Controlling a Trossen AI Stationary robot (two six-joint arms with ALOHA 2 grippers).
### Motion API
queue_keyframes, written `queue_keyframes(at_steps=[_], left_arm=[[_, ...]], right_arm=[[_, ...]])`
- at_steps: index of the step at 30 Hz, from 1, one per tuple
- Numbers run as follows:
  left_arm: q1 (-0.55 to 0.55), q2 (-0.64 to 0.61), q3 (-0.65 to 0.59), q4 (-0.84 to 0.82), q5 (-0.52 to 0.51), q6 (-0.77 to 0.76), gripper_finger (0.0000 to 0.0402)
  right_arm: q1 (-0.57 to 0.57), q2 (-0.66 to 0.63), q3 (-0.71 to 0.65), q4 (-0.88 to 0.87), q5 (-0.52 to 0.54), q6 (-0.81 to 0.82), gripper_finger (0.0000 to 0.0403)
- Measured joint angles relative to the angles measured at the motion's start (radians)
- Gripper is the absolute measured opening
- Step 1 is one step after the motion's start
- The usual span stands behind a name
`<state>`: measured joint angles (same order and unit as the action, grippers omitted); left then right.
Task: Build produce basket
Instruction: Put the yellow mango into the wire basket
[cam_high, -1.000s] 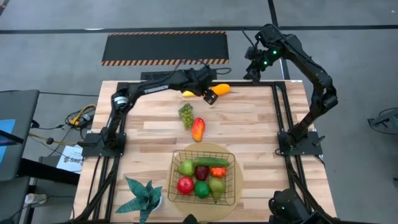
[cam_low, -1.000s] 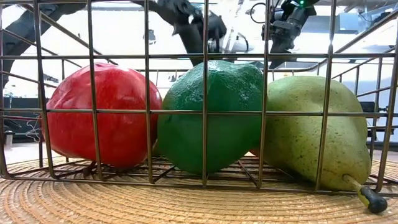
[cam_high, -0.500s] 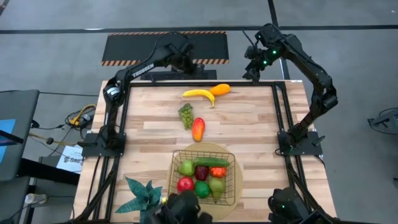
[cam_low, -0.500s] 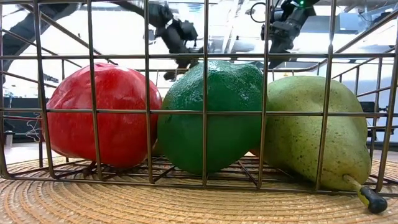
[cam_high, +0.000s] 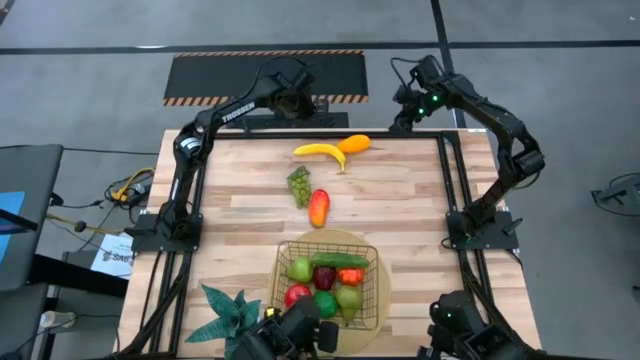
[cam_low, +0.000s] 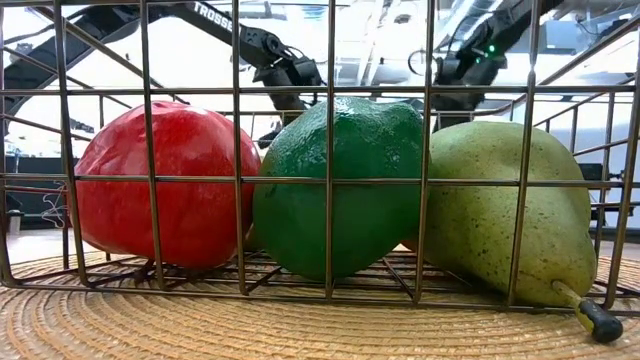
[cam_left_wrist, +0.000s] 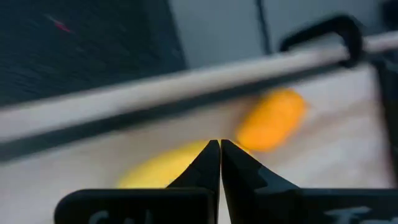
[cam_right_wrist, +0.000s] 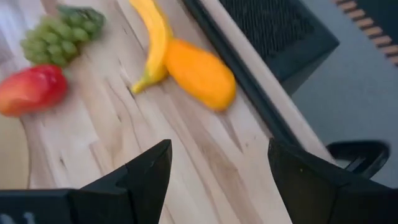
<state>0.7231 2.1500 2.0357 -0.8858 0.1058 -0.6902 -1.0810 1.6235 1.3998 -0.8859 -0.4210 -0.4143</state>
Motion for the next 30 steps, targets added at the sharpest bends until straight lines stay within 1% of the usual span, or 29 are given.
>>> queue_keyframes(at_steps=[1, 4, 8, 10, 11, 13, 15, 19, 25, 28, 30], left_arm=[[-0.001, -0.002, 0.0, -0.017, -0.024, 0.005, 0.0], [-0.016, 0.013, 0.001, -0.03, -0.043, 0.018, 0.0], [-0.044, 0.04, -0.001, -0.053, -0.018, 0.011, 0.0], [-0.058, 0.046, -0.001, -0.06, 0.012, -0.002, 0.0], [-0.066, 0.047, -0.001, -0.058, 0.019, -0.003, 0.0], [-0.082, 0.047, -0.001, -0.051, 0.0, -0.003, 0.0], [-0.09, 0.045, 0.0, -0.056, -0.004, -0.004, 0.0], [-0.096, 0.039, -0.001, -0.084, 0.031, -0.003, 0.0], [-0.105, 0.039, -0.001, -0.096, 0.02, 0.001, 0.0], [-0.105, 0.039, -0.001, -0.116, 0.02, 0.014, 0.0], [-0.105, 0.039, -0.001, -0.127, 0.019, 0.023, 0.0]], right_arm=[[-0.005, 0.0, -0.025, 0.023, 0.0, -0.001, 0.0286], [-0.016, 0.0, -0.098, 0.146, 0.001, -0.001, 0.0286], [-0.011, 0.005, -0.175, 0.398, 0.008, -0.001, 0.0286], [0.006, 0.028, -0.196, 0.52, 0.019, 0.011, 0.0286], [0.013, 0.045, -0.197, 0.553, 0.024, 0.014, 0.0286], [0.028, 0.088, -0.19, 0.596, 0.036, -0.004, 0.0286], [0.04, 0.146, -0.168, 0.608, 0.042, -0.042, 0.0286], [0.048, 0.271, -0.109, 0.567, 0.046, -0.13, 0.0286], [0.059, 0.395, 0.023, 0.485, 0.057, -0.186, 0.0286], [0.079, 0.443, 0.09, 0.415, 0.057, -0.204, 0.0286], [0.103, 0.47, 0.125, 0.331, 0.062, -0.247, 0.0286]])
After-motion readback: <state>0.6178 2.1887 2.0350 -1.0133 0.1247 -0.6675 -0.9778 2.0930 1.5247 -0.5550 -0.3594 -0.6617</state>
